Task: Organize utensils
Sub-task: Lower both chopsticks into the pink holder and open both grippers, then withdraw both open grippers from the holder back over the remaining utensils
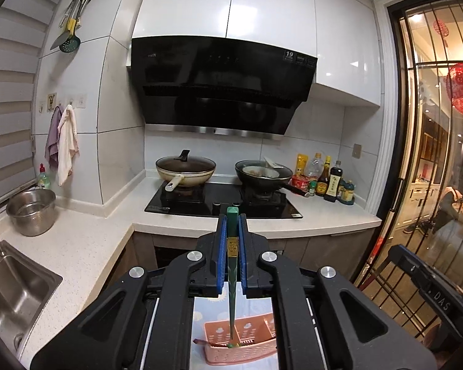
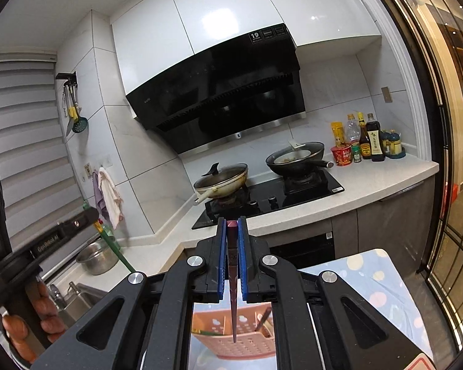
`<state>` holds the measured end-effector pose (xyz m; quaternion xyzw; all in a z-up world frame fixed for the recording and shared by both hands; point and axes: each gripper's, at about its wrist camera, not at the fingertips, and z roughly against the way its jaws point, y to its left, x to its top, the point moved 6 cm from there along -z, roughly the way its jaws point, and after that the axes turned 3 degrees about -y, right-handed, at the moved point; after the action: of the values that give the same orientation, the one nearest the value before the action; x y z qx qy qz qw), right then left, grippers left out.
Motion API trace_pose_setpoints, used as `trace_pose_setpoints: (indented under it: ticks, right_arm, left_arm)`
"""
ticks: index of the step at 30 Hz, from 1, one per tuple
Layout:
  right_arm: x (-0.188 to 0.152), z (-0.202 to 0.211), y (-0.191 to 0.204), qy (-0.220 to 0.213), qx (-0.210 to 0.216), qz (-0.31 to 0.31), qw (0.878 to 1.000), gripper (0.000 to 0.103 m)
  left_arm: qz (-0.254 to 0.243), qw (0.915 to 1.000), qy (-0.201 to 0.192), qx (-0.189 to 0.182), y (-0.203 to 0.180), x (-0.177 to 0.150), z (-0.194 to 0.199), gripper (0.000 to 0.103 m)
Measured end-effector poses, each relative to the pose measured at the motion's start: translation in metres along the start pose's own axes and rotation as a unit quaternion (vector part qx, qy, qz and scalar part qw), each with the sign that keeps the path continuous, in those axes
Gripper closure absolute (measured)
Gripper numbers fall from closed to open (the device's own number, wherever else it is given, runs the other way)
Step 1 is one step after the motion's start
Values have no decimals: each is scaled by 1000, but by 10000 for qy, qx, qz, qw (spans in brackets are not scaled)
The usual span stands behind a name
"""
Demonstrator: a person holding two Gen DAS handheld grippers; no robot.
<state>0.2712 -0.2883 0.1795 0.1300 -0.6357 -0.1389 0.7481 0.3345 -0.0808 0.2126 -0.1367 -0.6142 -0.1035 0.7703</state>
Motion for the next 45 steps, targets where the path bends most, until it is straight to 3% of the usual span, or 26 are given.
trace_pose_setpoints:
  ticks: [6, 18, 21, 25, 35, 45]
  right_arm:
    - [-13, -34, -3, 110, -61, -22, 9999, 96]
    - [-67, -85, -25, 896, -301, 37, 9955, 95]
    - [-71, -84, -25, 892, -318, 43, 9955, 86]
    - [-75, -76, -23, 868, -307, 59, 9957, 76]
    - [-85, -29, -16, 828, -272, 243, 9959, 76]
    - [-124, 32, -14, 1193, -252, 266, 9922, 76]
  left_arm:
    - [33, 9997, 231, 53, 12, -22, -27, 96]
    - [181, 9969, 767, 75, 26, -70, -57, 96]
    - [294, 9960, 842, 100, 31, -75, -59, 91]
    - [465, 9952, 842, 196, 41, -79, -55, 59]
    - [532, 9946, 853, 246, 49, -88, -19, 53]
    - [439, 9935, 1041, 151, 41, -119, 36, 53]
